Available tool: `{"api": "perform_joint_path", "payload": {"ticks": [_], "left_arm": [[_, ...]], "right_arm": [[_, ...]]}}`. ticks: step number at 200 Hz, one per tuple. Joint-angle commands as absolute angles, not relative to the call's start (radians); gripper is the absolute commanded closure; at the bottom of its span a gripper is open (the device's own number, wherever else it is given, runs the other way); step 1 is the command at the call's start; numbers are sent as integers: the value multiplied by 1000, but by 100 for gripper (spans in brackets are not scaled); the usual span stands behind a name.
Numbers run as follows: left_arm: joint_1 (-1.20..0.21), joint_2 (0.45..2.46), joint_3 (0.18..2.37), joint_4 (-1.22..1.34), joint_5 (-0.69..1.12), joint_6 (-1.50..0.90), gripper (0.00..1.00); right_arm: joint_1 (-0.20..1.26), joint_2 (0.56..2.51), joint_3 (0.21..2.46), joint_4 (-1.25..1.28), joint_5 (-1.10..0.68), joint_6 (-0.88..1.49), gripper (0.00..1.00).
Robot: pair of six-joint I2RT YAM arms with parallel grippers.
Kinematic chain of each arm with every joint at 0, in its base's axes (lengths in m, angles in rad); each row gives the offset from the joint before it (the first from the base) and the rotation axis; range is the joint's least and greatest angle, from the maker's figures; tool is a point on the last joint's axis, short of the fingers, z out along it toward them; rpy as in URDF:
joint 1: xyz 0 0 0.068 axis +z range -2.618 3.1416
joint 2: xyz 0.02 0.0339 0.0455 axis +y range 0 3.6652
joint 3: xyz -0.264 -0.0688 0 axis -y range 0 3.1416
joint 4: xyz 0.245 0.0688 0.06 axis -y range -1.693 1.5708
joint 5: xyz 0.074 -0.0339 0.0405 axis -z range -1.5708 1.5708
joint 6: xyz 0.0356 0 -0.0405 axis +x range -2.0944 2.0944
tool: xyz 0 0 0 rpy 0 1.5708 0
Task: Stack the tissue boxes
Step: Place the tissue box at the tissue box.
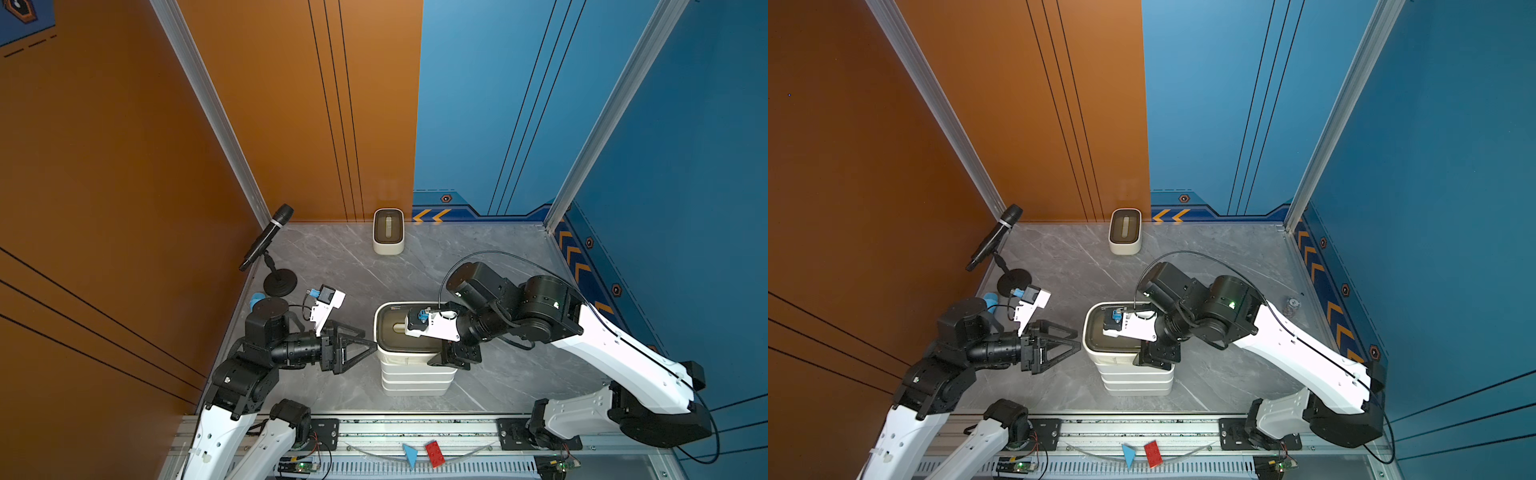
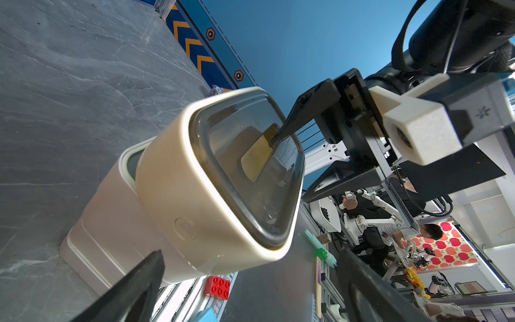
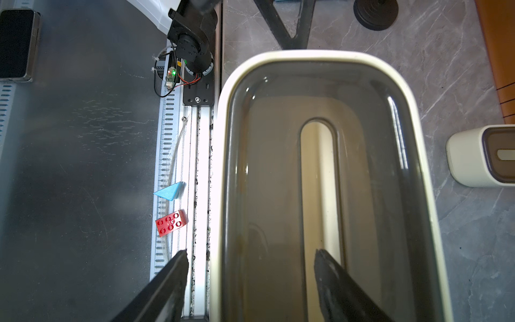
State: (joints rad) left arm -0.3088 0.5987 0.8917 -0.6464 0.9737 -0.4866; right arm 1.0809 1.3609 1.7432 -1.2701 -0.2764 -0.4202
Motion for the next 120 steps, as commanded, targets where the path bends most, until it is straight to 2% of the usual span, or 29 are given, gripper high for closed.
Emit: {"api": "perform_joint_path", "payload": {"ticks": [1, 93, 120], "left_arm": [[-319, 601, 921, -655, 994, -463, 2], [-319, 626, 950, -672, 986, -431, 2], [-318, 640, 980, -696, 945, -386, 2]], "right_arm": [[1080, 1342, 1752, -1255, -276, -403, 26], [1077, 1308, 1747, -1220, -244, -400, 25], [1069, 1287, 1730, -1176, -200, -385, 21]]}}
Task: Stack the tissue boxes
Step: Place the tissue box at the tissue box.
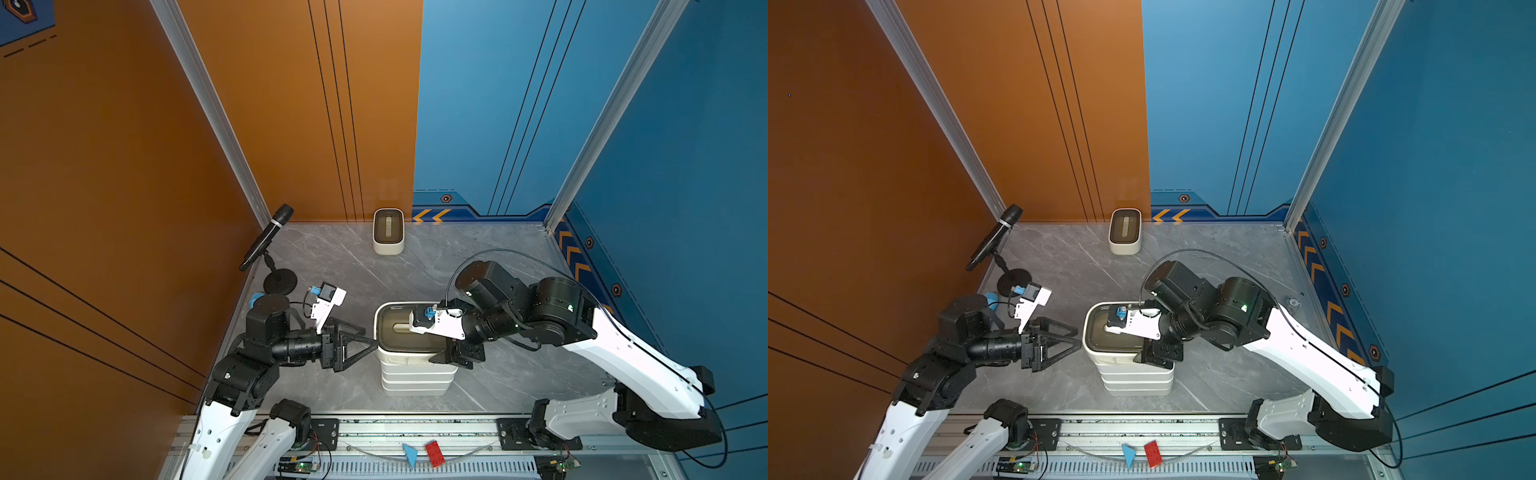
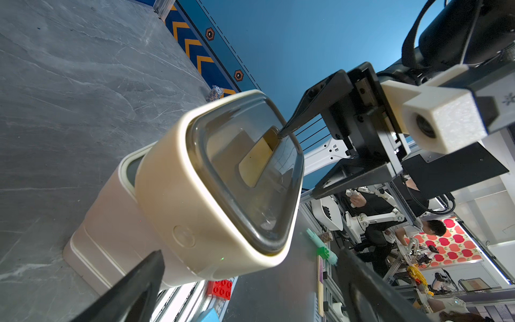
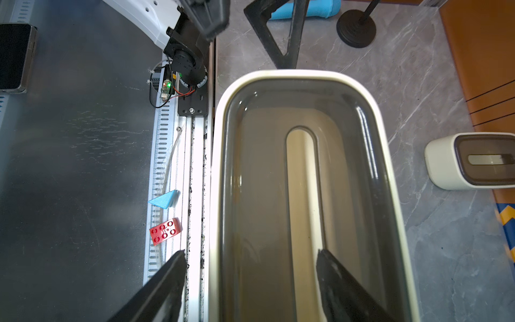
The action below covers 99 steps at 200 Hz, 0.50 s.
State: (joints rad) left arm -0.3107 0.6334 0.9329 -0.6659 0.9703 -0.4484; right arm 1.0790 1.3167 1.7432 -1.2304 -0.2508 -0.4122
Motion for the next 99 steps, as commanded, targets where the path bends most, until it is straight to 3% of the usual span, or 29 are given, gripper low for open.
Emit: {"api": "perform_joint_path", "payload": {"ticks": [1, 78, 99], "left_arm": [[-318, 640, 981, -696, 944, -385, 2], [-309, 649, 1008, -717, 816, -362, 2], [-303, 648, 1015, -718, 751, -380, 2]], "right_arm": [[1068, 1286, 1728, -1174, -199, -385, 21], [1007, 1183, 1647, -1008, -153, -319, 10], [990, 1168, 1630, -964, -147, -285, 0]]}}
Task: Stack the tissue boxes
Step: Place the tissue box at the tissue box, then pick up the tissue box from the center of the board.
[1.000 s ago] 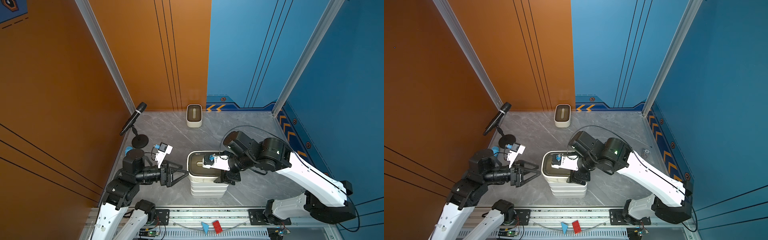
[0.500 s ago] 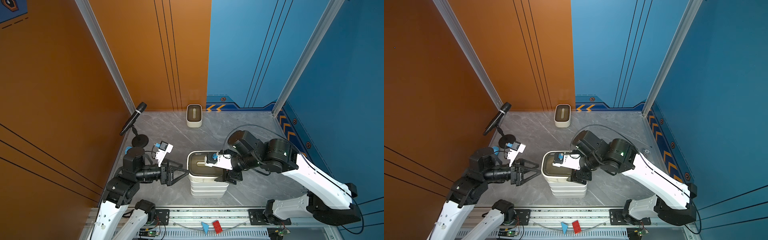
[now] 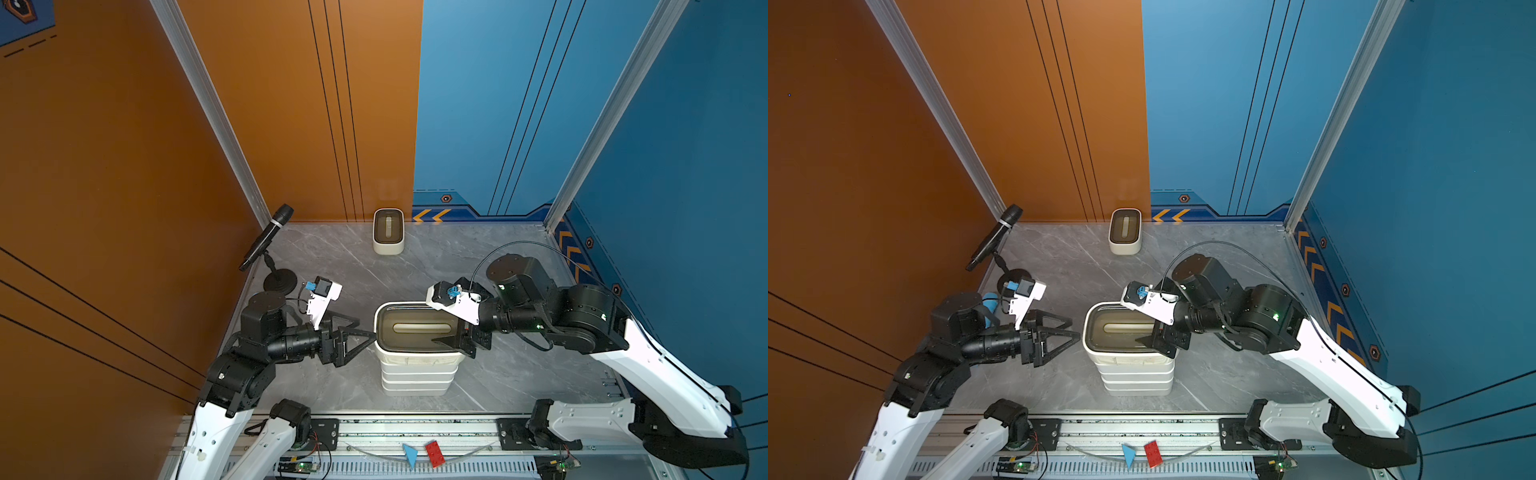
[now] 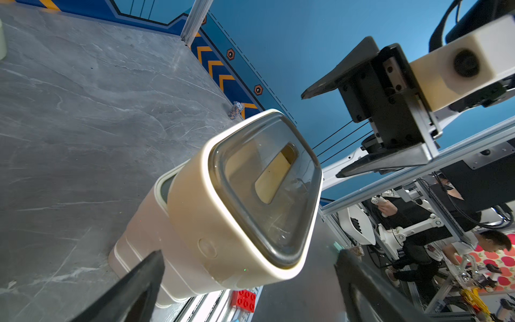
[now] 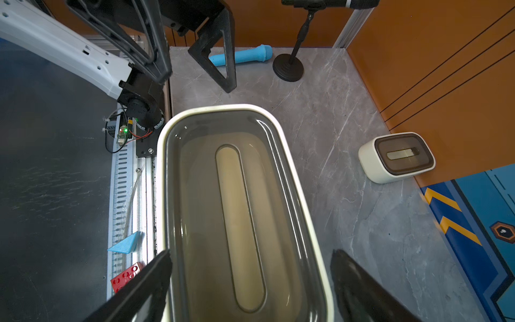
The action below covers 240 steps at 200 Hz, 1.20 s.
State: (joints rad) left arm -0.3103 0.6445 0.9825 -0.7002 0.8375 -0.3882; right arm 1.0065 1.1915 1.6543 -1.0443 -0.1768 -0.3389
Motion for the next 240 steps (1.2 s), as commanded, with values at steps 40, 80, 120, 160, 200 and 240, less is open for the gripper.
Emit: {"api": "perform_joint_path", "payload": {"ticks": [40, 80, 120, 160, 200, 240], "left_arm": [[-288, 673, 1074, -726, 668, -415, 2], [-288, 731, 1136, -770, 561, -364, 2], [-283, 887, 1249, -772, 351, -314, 2], [-277, 1118, 1294, -671, 157, -330, 2], [-283, 1440, 1406, -535, 49, -336, 6], [-282, 1860, 1704, -514, -25, -296, 17]], "right_arm": [[884, 1152, 1601, -875, -149, -168, 0], [626, 1106, 1508, -693, -201, 75, 0], [390, 1096, 1446, -607, -257, 282, 0], [289, 1186, 1381, -620, -340, 400, 0], [350, 1244, 1307, -548, -162, 409, 0], [348, 1410, 1290, -424, -180, 449, 0]]}}
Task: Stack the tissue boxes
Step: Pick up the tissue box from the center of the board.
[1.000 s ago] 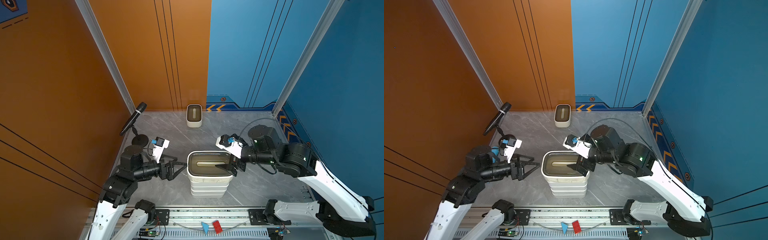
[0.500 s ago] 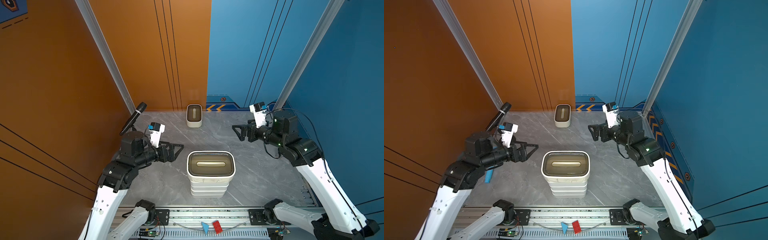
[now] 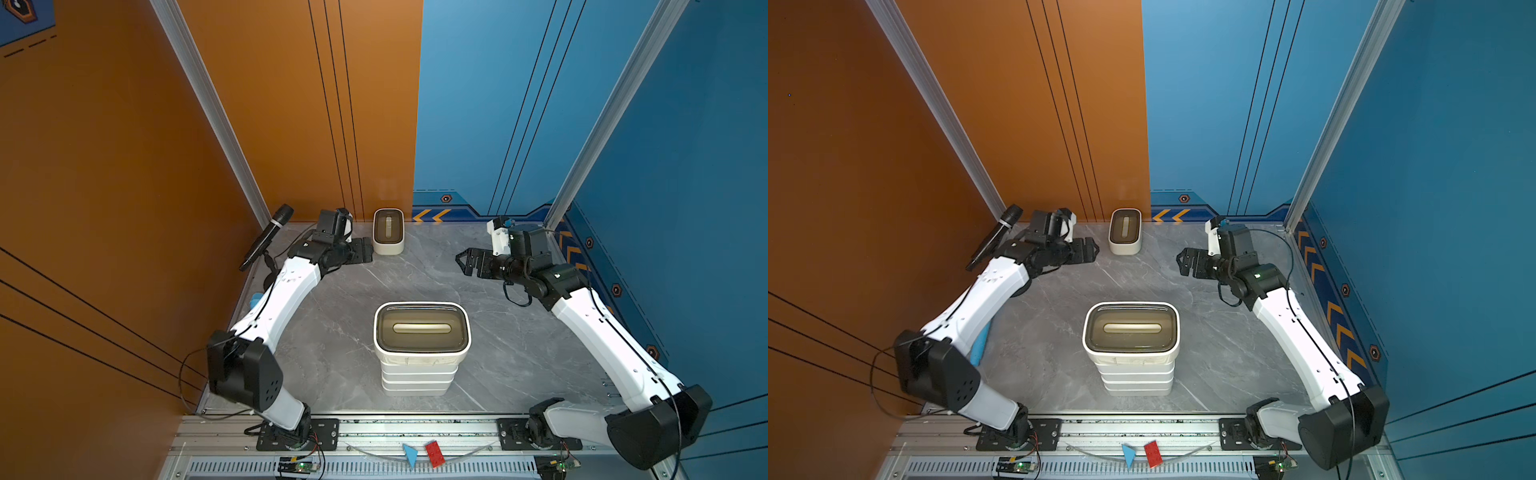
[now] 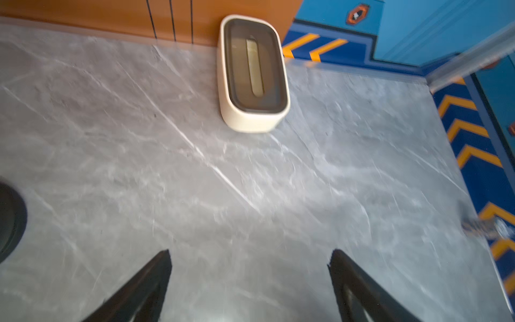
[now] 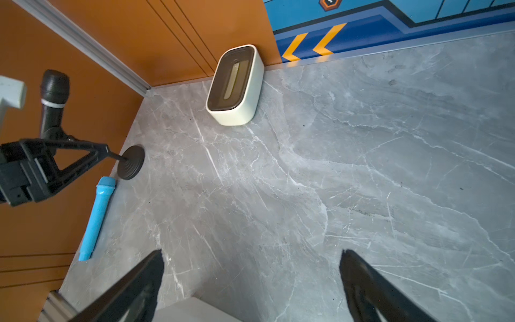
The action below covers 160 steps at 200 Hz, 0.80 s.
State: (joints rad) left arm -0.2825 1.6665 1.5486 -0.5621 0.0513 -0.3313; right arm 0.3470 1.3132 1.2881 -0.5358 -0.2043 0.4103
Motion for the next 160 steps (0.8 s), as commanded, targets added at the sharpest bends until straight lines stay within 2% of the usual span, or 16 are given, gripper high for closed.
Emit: {"api": "perform_joint_path", "payload": {"ticks": [1, 35, 62, 107, 160], "left_arm": [[-282, 1871, 1717, -515, -24, -296, 18], [-268, 2188, 2037, -527, 34, -275, 26], [-279, 2359, 2225, -531, -41, -270, 28], [-309, 2517, 2400, -527, -172, -267, 31], [-310, 2640, 2523, -525, -141, -327, 31]], "right_arm": [[348, 1416, 1292, -422, -181, 449, 0], [349, 1543, 1323, -294, -232, 460, 0], [347, 1578, 1317, -230, -253, 458, 0], [343, 1582, 1289, -203, -287, 425, 0], [329, 1607, 1285, -202, -349, 418, 0]]}}
